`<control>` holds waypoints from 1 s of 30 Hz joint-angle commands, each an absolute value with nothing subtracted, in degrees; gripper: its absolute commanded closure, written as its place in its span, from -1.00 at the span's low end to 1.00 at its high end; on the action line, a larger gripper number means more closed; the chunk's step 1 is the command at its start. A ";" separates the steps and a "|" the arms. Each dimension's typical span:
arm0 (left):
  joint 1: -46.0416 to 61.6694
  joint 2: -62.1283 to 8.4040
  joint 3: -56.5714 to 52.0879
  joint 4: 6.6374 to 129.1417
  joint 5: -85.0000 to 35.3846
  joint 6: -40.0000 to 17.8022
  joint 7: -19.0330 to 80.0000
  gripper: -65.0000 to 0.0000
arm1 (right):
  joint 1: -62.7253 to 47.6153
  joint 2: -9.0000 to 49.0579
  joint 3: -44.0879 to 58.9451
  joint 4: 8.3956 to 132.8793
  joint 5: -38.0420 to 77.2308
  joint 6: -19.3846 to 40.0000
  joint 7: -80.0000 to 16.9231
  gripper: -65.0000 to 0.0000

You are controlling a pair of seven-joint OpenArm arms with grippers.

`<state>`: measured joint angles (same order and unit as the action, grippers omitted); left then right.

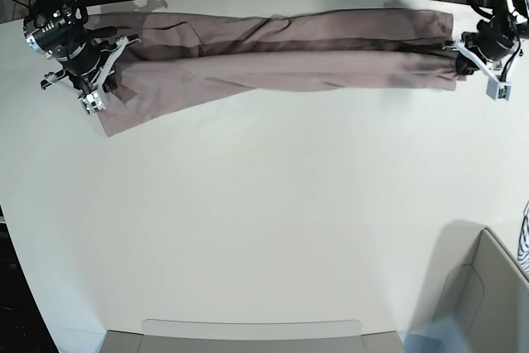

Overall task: Fold the T-shirt properly
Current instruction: 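Lift the hem with both grippers and fold it over toward the collar, then lay the folded strip down and straighten it with both grippers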

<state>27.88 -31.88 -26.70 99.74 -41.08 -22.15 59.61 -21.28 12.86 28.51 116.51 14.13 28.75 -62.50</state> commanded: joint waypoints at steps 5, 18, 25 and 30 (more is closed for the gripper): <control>28.09 -30.81 -27.47 100.53 -40.57 -21.85 58.68 1.00 | -23.16 13.58 29.14 117.32 13.49 29.23 -61.67 1.00; 30.20 -29.23 -28.00 100.97 -41.01 -21.76 58.07 0.49 | -23.78 13.58 29.23 117.05 13.67 29.49 -61.58 0.82; 29.93 -27.56 -27.56 100.70 -41.10 -21.58 58.15 0.41 | -24.13 14.02 28.70 117.05 13.76 29.67 -61.58 0.18; 27.12 -27.91 -27.56 97.01 -41.10 -21.49 58.15 0.41 | -24.22 14.11 28.62 116.97 13.76 29.67 -61.58 0.17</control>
